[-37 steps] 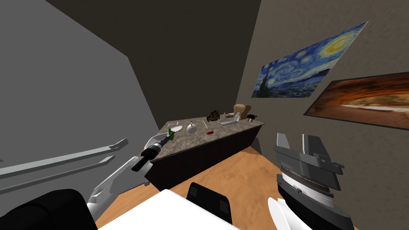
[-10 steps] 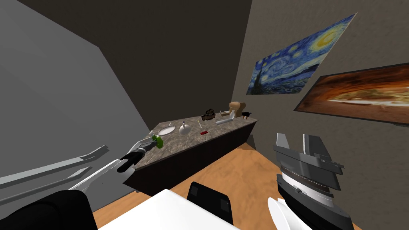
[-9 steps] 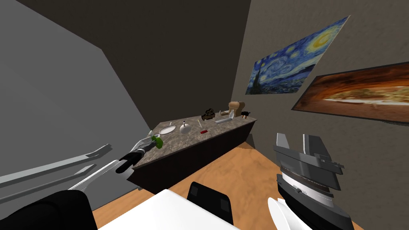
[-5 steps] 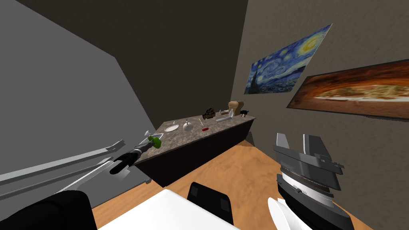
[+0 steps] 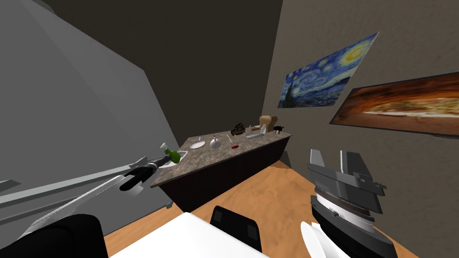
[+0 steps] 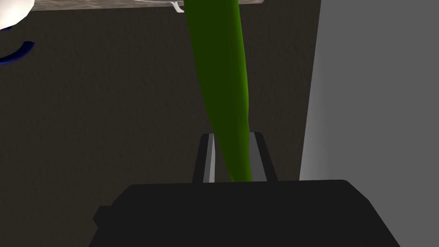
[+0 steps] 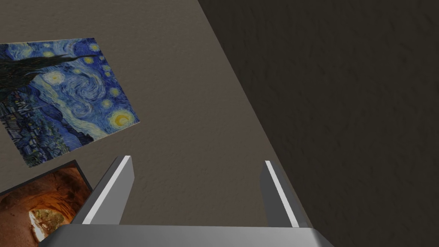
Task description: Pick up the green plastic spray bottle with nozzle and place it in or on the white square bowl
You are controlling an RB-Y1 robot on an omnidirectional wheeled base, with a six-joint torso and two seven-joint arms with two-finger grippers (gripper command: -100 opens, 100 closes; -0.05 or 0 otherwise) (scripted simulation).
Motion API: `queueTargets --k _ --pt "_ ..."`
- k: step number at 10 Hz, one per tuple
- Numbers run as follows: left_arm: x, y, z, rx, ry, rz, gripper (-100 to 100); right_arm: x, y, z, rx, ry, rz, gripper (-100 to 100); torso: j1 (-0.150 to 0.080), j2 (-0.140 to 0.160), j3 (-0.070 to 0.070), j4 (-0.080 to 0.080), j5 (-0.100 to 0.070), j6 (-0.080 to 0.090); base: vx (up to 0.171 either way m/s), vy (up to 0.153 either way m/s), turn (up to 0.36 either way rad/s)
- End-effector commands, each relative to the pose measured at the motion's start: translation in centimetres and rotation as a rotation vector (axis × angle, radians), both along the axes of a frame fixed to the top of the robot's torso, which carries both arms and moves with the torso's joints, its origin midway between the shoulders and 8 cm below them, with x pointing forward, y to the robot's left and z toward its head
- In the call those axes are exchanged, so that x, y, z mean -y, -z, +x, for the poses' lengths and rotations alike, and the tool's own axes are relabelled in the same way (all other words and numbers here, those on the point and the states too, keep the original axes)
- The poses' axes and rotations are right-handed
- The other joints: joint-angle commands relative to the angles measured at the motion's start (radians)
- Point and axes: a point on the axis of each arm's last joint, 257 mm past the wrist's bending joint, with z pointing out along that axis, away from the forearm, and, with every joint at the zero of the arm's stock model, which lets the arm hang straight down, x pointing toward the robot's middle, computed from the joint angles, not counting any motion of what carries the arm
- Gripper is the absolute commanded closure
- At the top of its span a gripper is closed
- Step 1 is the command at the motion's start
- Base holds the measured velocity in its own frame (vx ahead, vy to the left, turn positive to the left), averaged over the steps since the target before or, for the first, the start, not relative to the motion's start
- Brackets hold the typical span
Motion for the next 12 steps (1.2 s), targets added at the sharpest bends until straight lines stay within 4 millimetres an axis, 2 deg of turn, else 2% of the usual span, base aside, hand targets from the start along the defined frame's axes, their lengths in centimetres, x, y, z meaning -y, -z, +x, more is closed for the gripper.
queueTargets --k 1,5,6,7,11,12 --pt "0.5 -1.2 0.7 0.0 0.013 0.011 100 0.0 0.0 0.0 0.0 0.0 0.0 0 0.0 0.0 0.0 0.0 0.0 0.0 0.133 0.122 0.021" --pt "1.7 -2.9 1.8 -0.006 0.037 0.022 100 0.0 0.0 0.0 0.0 0.0 0.0 0 -0.001 -0.006 -0.004 -0.002 -0.001 0.001 0.154 0.11 0.008" --pt "1.7 -2.7 1.5 -0.004 0.034 0.02 100 0.0 0.0 0.0 0.0 0.0 0.0 0 0.0 -0.007 -0.004 -0.002 -0.001 0.002 0.074 0.061 -0.011" --pt "1.7 -2.8 1.5 -0.003 0.034 0.021 -100 0.0 0.0 0.0 0.0 0.0 0.0 0 -0.003 -0.002 -0.002 -0.002 0.0 0.001 0.015 0.011 -0.004" --pt "1.7 -2.8 1.6 -0.002 0.034 0.021 -100 0.0 0.0 0.0 0.0 0.0 0.0 0 -0.008 0.005 0.002 0.0 -0.002 0.001 0.002 0.001 0.0" --pt "1.7 -2.8 1.6 -0.002 0.034 0.021 0 0.0 0.0 0.0 0.0 0.0 0.0 0 -0.008 0.005 0.002 0.0 -0.002 0.001 0.0 0.0 0.0"
